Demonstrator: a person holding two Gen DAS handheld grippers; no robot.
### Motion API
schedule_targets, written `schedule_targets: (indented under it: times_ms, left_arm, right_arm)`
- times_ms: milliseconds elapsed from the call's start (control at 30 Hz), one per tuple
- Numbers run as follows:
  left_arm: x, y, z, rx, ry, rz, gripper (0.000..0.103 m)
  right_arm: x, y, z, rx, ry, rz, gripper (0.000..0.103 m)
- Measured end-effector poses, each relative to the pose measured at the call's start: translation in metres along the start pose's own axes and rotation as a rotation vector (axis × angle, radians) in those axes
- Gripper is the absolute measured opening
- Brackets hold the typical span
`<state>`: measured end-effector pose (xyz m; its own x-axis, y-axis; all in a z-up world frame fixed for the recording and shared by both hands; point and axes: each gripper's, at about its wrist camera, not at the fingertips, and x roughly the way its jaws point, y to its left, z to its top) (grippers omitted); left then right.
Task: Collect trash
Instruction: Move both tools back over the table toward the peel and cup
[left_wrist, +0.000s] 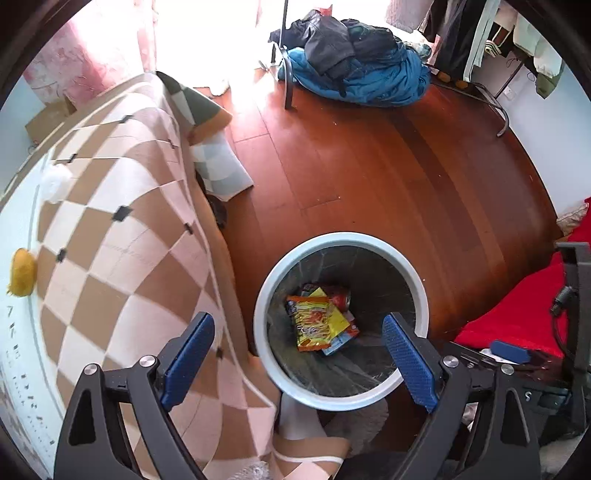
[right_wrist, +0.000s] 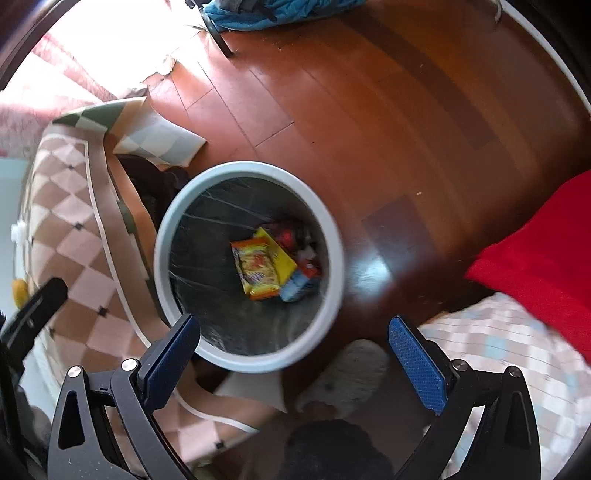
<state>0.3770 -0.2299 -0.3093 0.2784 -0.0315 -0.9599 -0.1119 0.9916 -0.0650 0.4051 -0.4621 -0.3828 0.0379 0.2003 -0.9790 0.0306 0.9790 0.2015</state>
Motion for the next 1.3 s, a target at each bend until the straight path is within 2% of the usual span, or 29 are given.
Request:
schedule_targets:
  times_ms: [200, 433, 733, 867, 1033, 1233, 1300]
  left_arm:
    - [-0.023, -0.002, -0.017, 0.019, -0.024, 0.022, 0.093]
    - [-0.064, -0.003, -0.028, 0.026, -0.072, 0.018, 0.093]
    - [-0.139, 0.003, -0.036, 0.036, -0.196, 0.03, 0.093]
    - [-0.174, 0.014, -0.032, 0.015, -0.25, 0.072, 0.093]
    - [-0.195, 0.048, -0.023, -0.044, -0.29, 0.082, 0.093]
    - [-0.19, 0.119, -0.012, -0.158, -0.303, 0.122, 0.093]
    - [-0.178, 0.158, -0.01, -0.214, -0.281, 0.145, 0.103]
  right_arm:
    - [-0.034, 0.007, -0.023, -0.039, -0.04, -0.045, 0.103]
    - [-0.088, 0.016, -0.046, -0.051, -0.122, -0.025, 0.103]
    - [-0.156, 0.037, -0.074, -0.094, -0.222, 0.0, 0.103]
    - [-0.194, 0.053, -0.083, -0.107, -0.283, 0.042, 0.103]
    - [-0.226, 0.091, -0.087, -0.15, -0.334, 0.096, 0.103]
    - [-0.218, 0.173, -0.074, -0.267, -0.316, 0.144, 0.103]
    - [-0.203, 0.21, -0.065, -0.315, -0.299, 0.148, 0.103]
